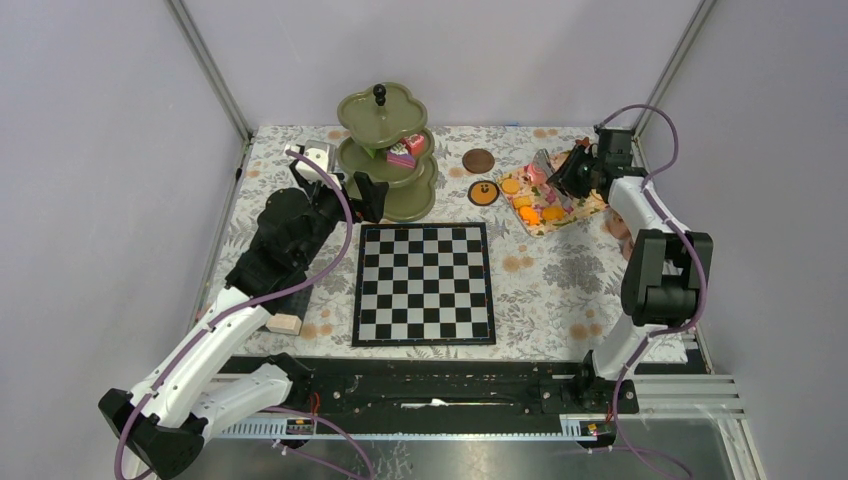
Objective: Serve the afternoon tea
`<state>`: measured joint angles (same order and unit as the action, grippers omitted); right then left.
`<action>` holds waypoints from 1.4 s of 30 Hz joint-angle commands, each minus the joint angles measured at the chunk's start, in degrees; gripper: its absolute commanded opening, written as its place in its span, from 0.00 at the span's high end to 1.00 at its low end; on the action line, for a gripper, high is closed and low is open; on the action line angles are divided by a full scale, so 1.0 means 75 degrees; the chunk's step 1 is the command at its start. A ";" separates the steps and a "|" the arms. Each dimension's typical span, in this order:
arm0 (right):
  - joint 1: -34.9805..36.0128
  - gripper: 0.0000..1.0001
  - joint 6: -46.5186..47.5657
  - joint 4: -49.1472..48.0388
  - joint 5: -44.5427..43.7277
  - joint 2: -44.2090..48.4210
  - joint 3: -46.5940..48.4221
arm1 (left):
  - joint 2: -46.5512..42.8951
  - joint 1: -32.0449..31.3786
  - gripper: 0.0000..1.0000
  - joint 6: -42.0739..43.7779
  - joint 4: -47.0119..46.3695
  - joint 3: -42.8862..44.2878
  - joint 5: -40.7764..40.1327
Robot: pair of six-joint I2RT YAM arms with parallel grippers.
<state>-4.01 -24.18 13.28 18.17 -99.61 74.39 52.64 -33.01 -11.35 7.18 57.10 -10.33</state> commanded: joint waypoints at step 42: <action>-0.1367 0.66 -0.0258 -0.0015 0.1058 0.0648 -0.0260 | 0.0088 0.0029 0.01 0.0026 -0.0367 0.0010 0.0124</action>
<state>-13.56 -27.81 11.92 26.61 -96.38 70.48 53.36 -33.01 -11.40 7.16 56.86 -9.85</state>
